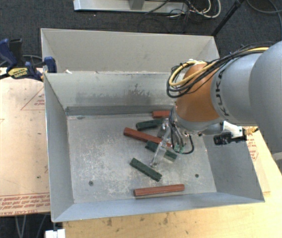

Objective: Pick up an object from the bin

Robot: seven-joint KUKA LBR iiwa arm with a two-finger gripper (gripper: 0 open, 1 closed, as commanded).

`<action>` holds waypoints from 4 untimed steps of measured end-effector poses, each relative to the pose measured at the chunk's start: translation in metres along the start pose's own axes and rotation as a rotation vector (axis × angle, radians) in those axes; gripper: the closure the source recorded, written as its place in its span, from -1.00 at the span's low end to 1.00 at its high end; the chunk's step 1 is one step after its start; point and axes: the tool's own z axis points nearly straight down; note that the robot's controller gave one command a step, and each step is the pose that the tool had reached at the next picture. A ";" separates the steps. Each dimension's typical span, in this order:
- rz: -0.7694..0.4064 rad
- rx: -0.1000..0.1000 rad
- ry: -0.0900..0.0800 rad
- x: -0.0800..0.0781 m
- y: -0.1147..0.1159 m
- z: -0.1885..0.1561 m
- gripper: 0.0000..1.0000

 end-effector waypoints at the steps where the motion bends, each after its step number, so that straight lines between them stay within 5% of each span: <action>1: -0.001 0.000 -0.002 0.000 0.000 0.000 -1.00; 2: -0.002 0.000 -0.003 -0.001 0.001 0.000 1.00; 3: -0.004 -0.004 -0.010 -0.002 0.002 -0.079 1.00; 4: -0.006 -0.002 -0.005 -0.003 0.002 -0.092 1.00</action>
Offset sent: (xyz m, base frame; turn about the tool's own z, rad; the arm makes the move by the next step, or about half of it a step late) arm 0.0000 0.0000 0.0000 0.0000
